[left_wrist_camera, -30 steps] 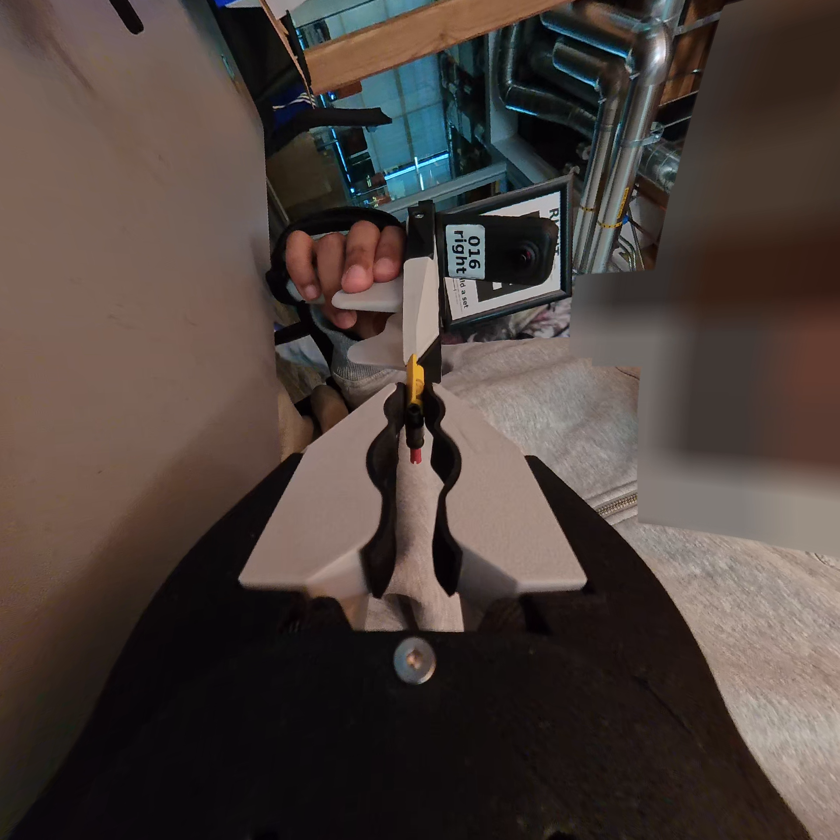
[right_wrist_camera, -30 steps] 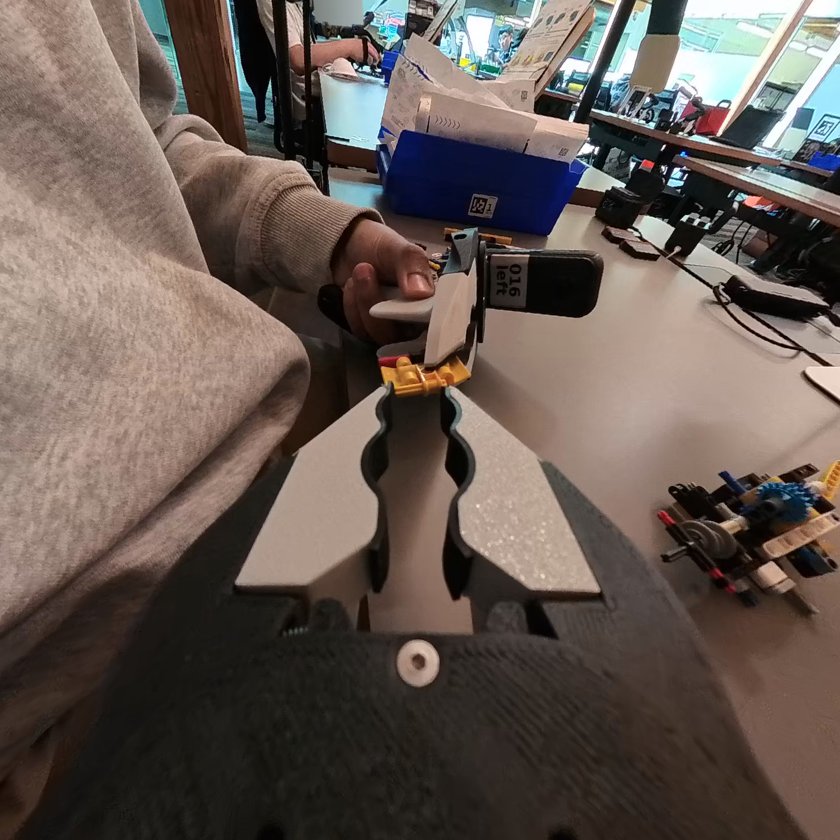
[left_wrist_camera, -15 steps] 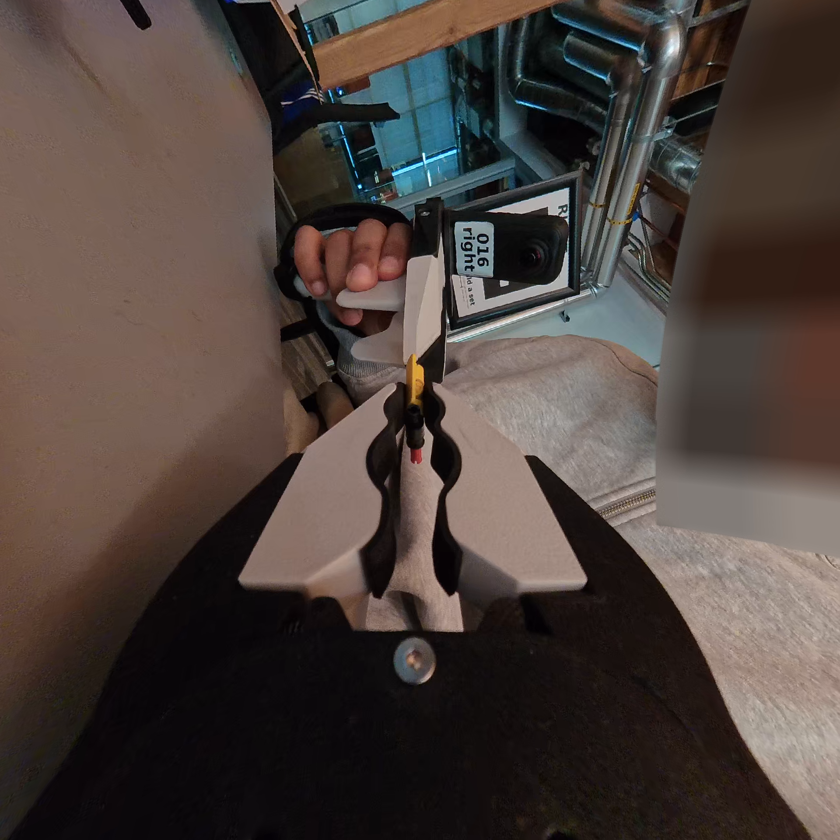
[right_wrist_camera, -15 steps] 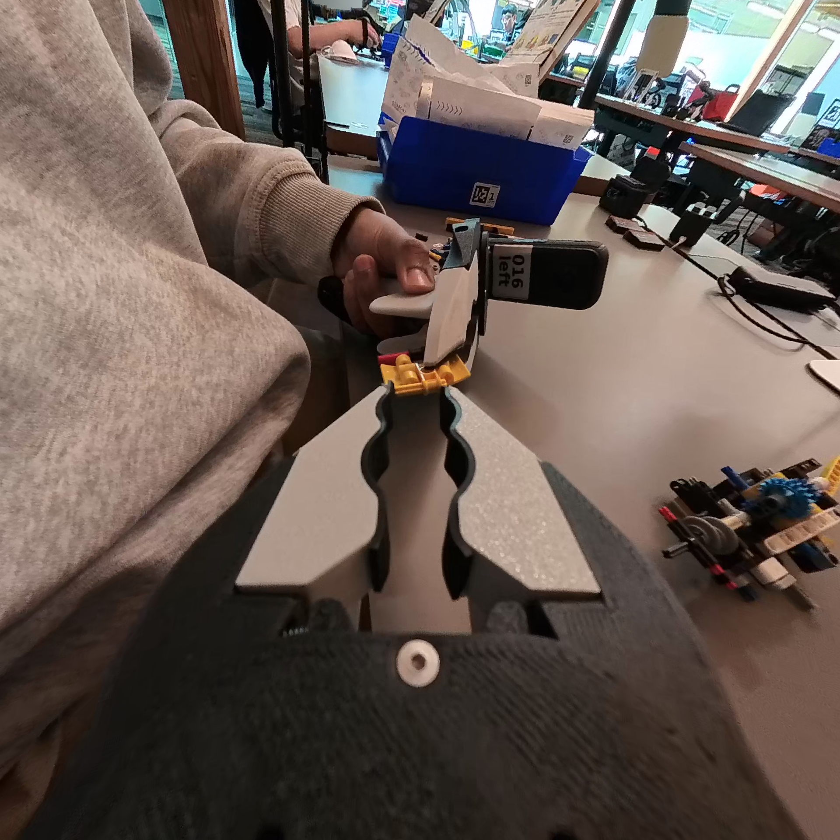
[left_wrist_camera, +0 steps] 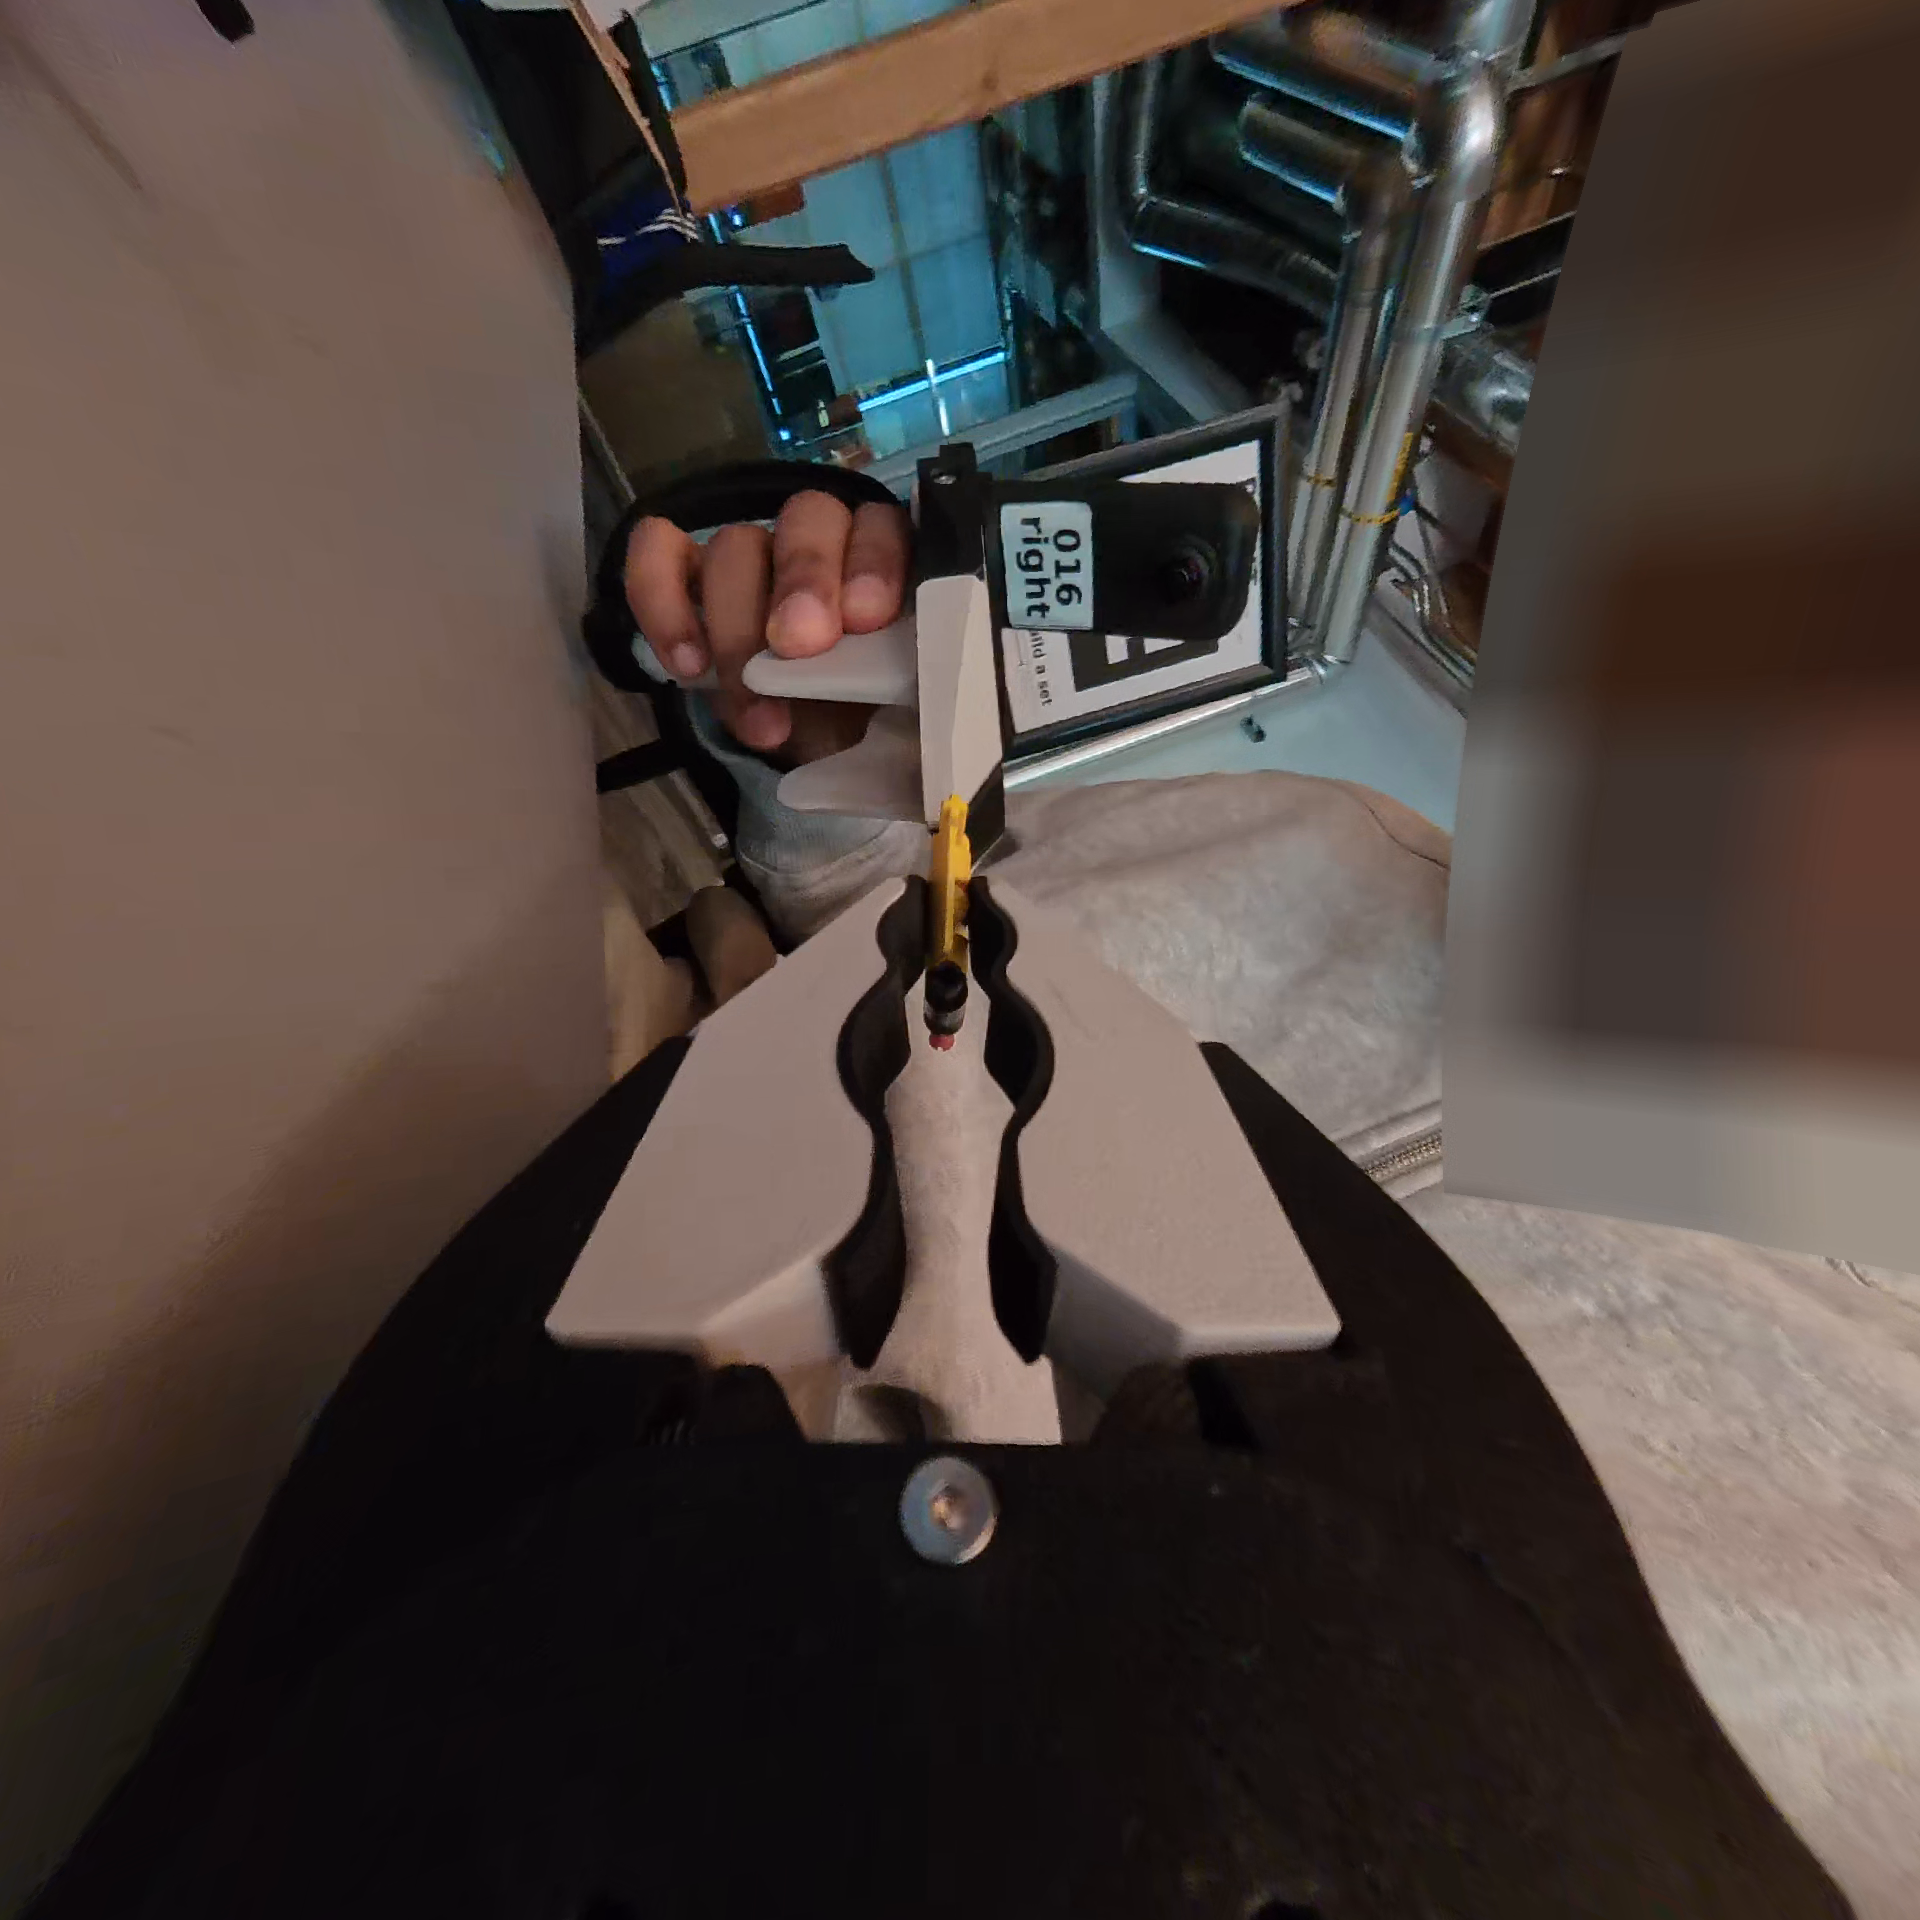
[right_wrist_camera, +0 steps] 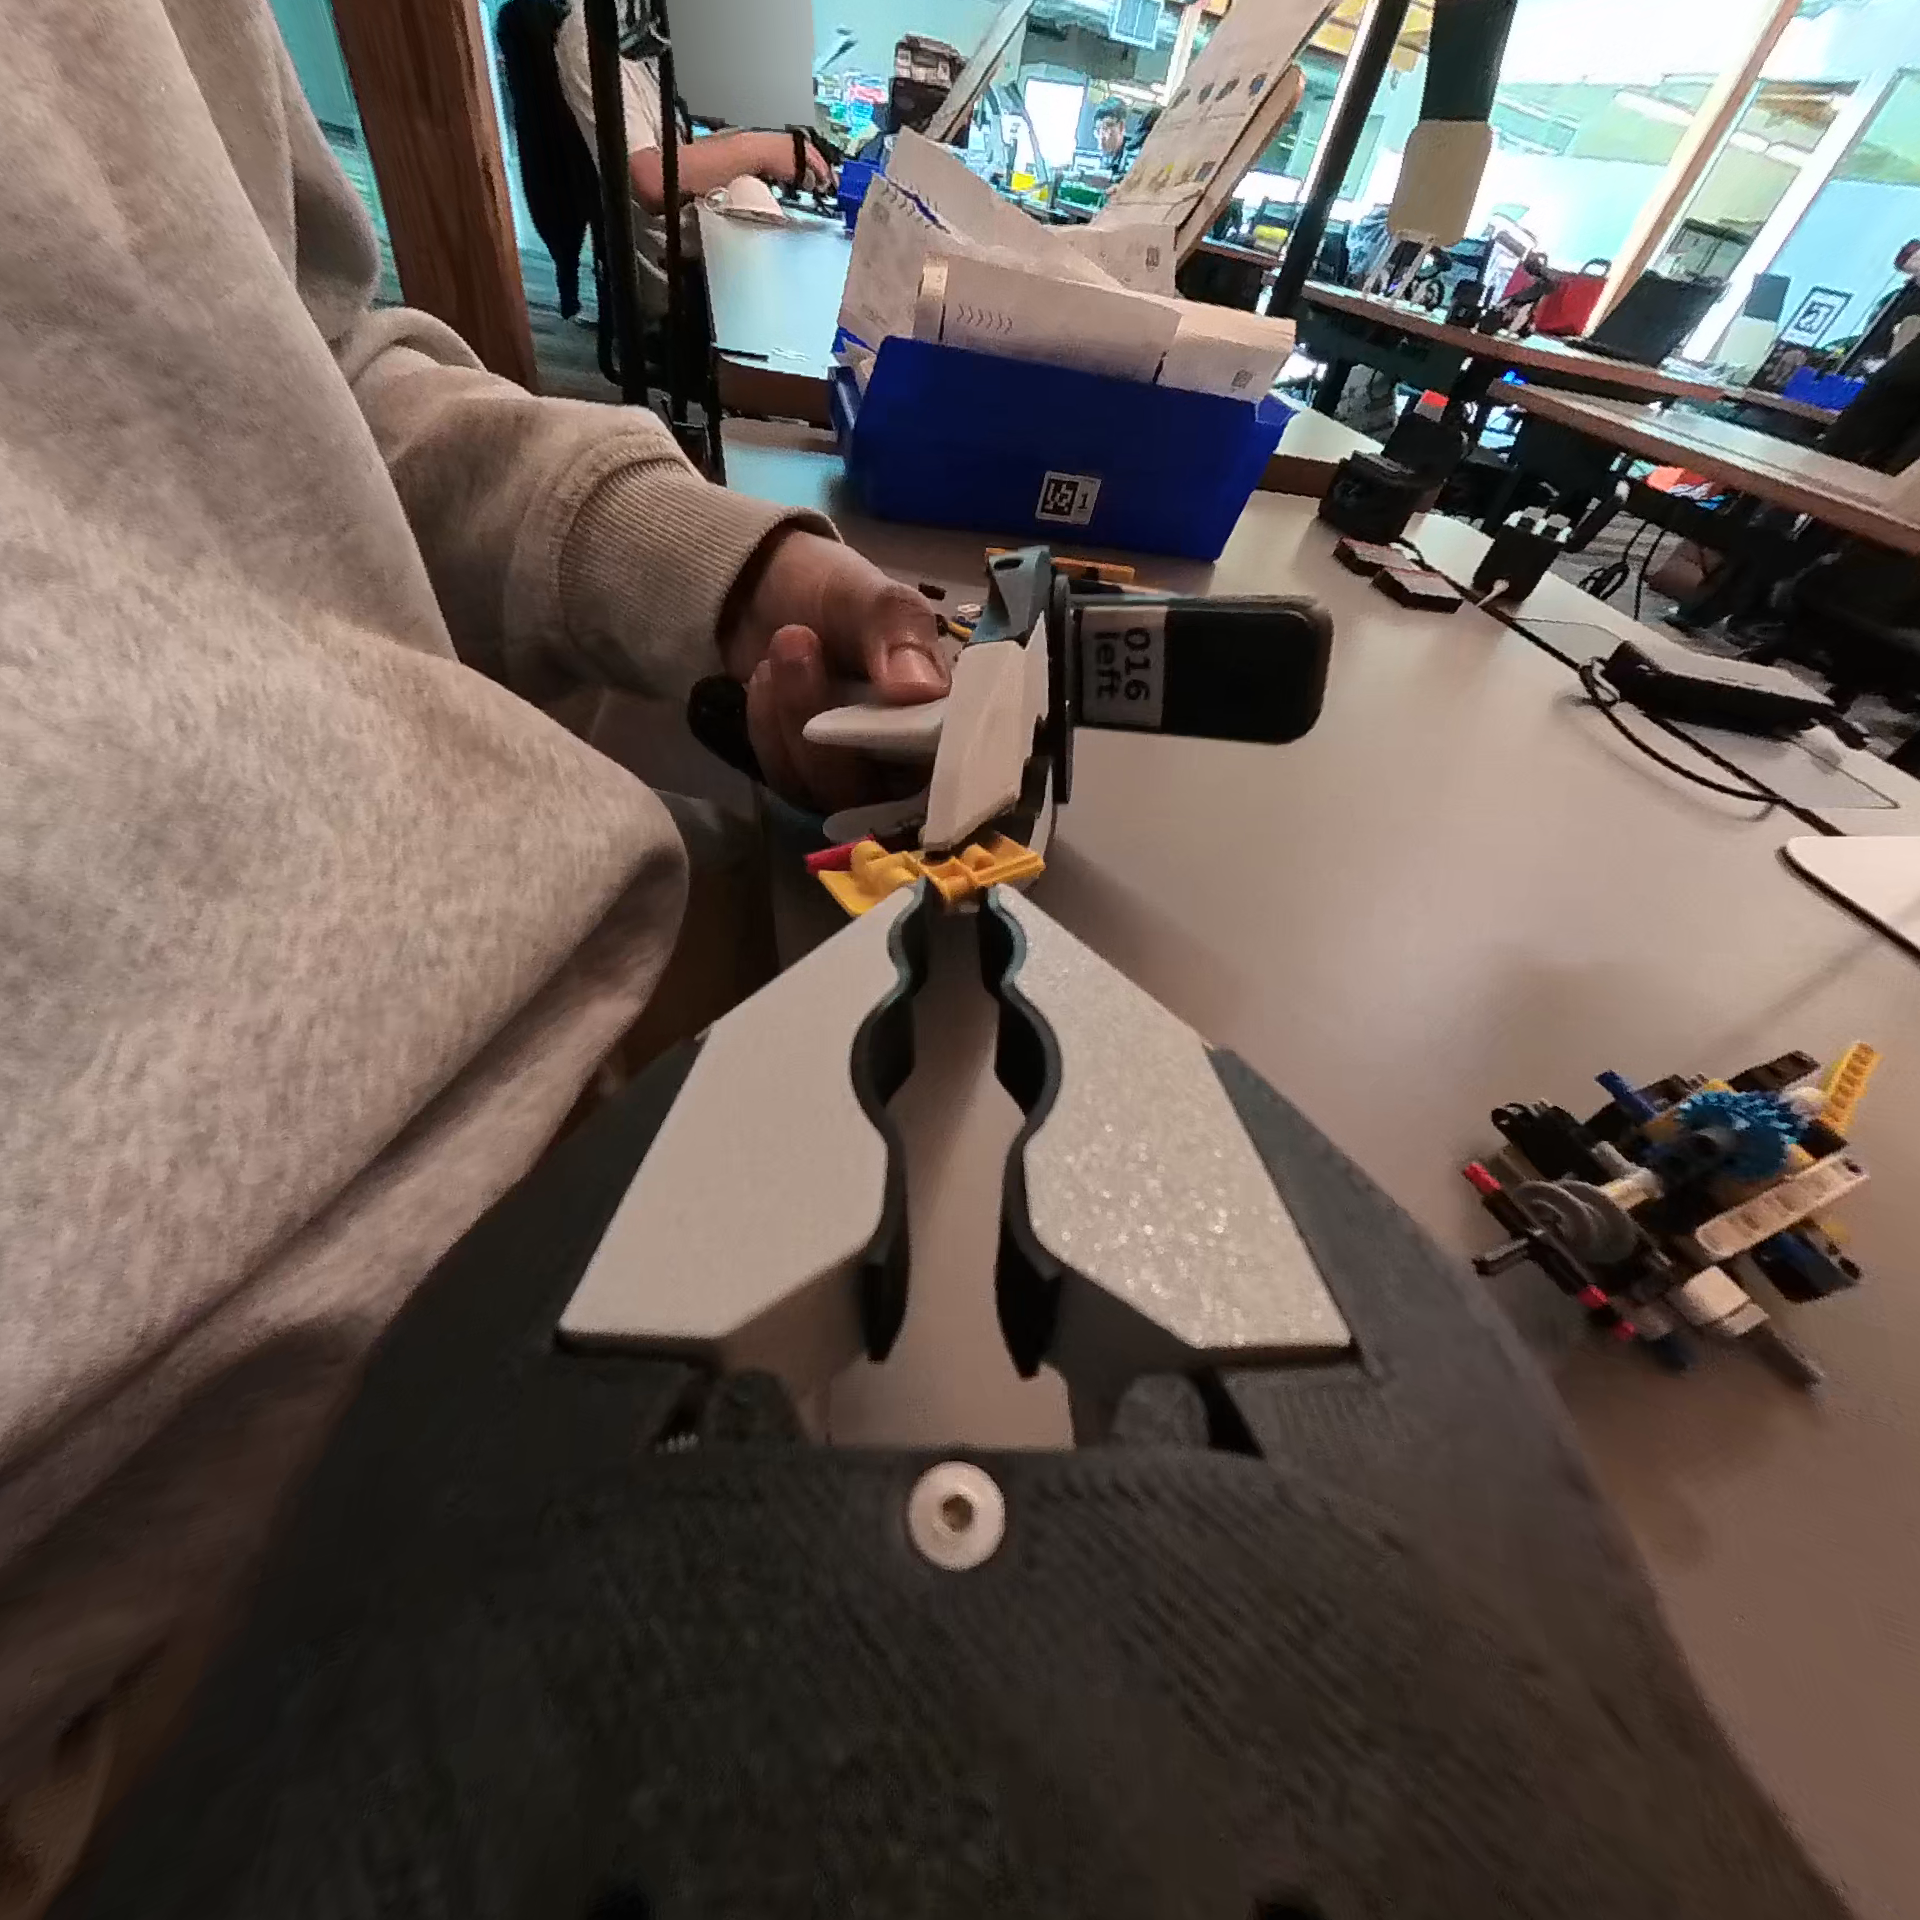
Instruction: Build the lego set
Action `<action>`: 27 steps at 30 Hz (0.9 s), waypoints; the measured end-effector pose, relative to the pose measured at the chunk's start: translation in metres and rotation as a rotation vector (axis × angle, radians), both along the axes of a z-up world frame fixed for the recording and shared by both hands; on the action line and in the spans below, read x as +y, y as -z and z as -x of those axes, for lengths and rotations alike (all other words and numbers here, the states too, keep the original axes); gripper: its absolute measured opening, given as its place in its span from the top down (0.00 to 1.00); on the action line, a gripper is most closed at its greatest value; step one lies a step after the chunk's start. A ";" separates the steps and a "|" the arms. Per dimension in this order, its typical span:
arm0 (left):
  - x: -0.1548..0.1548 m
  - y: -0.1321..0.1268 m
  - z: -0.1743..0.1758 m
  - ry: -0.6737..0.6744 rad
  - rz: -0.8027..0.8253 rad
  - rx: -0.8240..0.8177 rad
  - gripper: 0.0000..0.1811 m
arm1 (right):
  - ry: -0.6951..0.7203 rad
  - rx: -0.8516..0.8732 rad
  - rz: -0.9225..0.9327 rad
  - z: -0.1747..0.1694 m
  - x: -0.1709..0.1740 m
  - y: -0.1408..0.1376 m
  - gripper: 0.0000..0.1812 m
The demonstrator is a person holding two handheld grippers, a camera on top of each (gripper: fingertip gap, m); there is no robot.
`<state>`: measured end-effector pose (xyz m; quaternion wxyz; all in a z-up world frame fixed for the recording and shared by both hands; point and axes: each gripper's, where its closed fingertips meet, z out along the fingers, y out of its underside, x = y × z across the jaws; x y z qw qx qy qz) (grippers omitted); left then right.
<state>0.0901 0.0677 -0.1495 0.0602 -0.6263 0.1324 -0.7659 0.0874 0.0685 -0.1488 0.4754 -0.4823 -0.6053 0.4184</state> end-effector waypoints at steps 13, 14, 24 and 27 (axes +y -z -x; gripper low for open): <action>-0.026 0.000 0.001 0.176 0.027 -0.025 0.98 | -0.142 0.092 0.173 -0.003 -0.018 -0.011 0.75; -0.030 -0.001 0.000 0.198 0.028 -0.030 0.98 | -0.155 0.087 0.175 -0.002 -0.021 -0.011 0.75; -0.043 -0.003 -0.002 0.274 0.035 -0.048 0.98 | -0.228 0.036 0.157 0.001 -0.041 -0.004 0.86; -0.044 -0.004 -0.001 0.278 0.036 -0.052 0.98 | -0.236 0.038 0.168 0.000 -0.041 -0.004 0.85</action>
